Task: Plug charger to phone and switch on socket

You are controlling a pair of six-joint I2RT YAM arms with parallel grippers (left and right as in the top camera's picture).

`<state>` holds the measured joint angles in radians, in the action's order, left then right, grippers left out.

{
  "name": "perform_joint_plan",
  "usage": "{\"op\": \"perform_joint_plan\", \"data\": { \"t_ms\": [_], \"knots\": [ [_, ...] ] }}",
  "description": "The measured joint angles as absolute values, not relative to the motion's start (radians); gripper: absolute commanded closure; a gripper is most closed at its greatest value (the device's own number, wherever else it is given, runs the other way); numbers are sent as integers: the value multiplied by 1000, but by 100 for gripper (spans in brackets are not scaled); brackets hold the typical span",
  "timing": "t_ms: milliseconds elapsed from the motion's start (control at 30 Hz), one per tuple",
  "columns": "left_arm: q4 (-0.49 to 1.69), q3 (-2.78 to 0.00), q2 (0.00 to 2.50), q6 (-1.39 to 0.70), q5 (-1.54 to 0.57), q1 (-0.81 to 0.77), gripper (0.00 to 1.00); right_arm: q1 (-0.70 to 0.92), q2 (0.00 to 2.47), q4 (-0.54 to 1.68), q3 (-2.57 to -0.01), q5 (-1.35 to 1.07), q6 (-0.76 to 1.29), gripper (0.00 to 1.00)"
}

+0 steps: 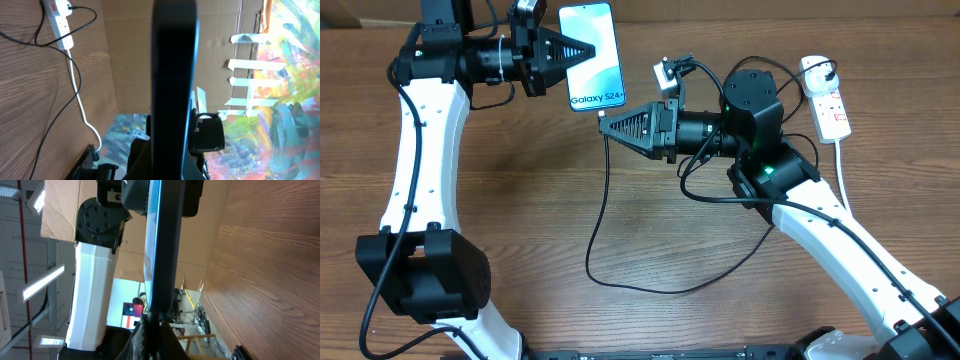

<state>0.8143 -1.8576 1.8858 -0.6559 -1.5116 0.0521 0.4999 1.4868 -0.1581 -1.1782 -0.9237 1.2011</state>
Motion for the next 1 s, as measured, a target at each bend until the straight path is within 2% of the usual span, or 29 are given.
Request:
{"op": "perform_joint_plan", "data": {
  "t_ms": [1000],
  "knots": [
    [815, -1858, 1886, -656, -1512, 39, 96, 500, 1487, -165, -1178, -909, 1202, 96]
  ]
}}
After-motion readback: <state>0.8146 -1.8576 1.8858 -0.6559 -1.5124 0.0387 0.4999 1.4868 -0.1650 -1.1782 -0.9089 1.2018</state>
